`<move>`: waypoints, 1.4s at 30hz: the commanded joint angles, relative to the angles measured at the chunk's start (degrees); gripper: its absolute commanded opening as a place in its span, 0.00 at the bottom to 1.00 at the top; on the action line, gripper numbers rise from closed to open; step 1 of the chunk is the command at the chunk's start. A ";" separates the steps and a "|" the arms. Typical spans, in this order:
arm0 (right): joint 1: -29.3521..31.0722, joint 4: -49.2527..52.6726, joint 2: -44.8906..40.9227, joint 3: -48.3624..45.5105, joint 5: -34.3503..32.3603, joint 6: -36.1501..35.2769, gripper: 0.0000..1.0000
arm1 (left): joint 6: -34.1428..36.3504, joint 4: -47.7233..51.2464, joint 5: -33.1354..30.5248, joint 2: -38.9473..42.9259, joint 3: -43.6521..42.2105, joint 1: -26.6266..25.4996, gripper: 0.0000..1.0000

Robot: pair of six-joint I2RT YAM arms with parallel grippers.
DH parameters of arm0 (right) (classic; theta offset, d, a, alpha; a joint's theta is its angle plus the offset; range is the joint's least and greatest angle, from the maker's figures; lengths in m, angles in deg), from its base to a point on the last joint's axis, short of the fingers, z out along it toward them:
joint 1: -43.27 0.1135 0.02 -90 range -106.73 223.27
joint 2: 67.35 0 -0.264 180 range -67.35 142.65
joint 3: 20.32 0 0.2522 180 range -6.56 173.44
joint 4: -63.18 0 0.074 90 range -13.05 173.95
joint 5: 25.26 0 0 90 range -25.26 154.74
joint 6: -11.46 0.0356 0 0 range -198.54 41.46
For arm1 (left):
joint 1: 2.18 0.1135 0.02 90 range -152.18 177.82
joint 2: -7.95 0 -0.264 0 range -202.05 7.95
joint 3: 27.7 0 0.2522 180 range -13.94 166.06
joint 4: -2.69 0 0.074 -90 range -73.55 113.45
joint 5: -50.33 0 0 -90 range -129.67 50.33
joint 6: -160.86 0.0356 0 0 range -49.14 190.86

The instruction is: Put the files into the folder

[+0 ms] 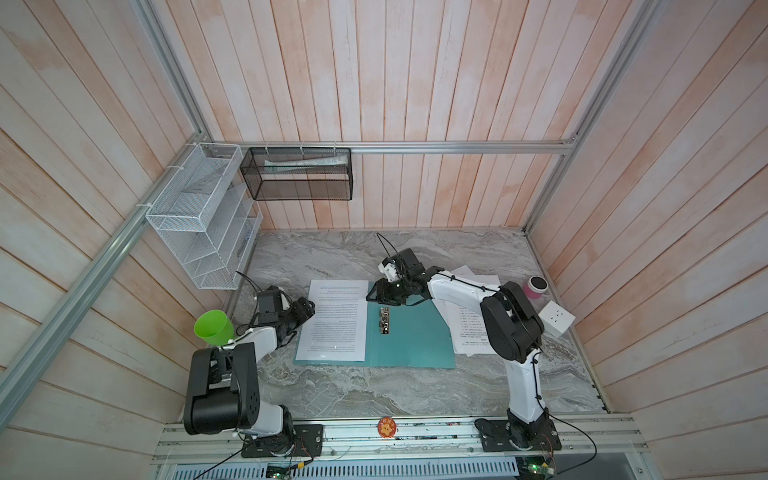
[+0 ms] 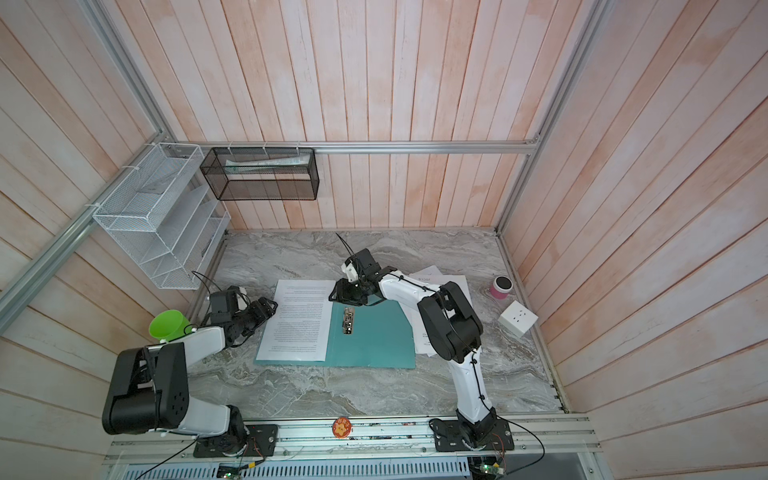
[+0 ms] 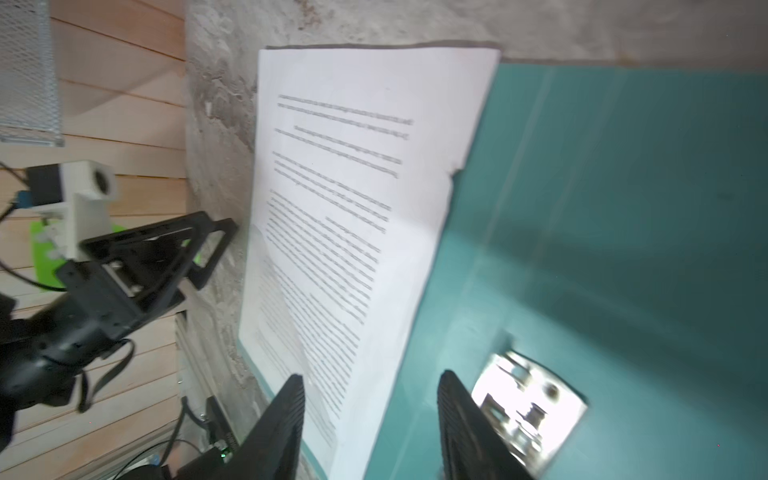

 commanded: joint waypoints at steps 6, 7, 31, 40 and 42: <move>-0.38 5.24 -3.63 -7.16 -6.98 -2.98 0.41 | 0.34 7.72 -4.07 10.41 2.54 -4.92 0.83; -0.38 4.76 -3.14 -7.42 -6.64 -2.94 0.41 | 0.39 8.17 -3.85 11.22 2.40 -5.06 0.83; -0.28 2.02 5.29 -1.06 -0.87 -2.61 0.37 | 1.03 7.22 -2.84 12.57 -3.71 -5.51 0.82; -0.23 1.08 -6.16 -3.35 -0.68 -2.52 0.37 | 1.70 8.02 0.48 15.21 -3.05 -9.48 0.82; 0.42 -2.17 -10.15 -7.38 -1.05 -1.00 0.37 | 2.20 9.80 0.72 15.67 -2.47 -11.88 0.82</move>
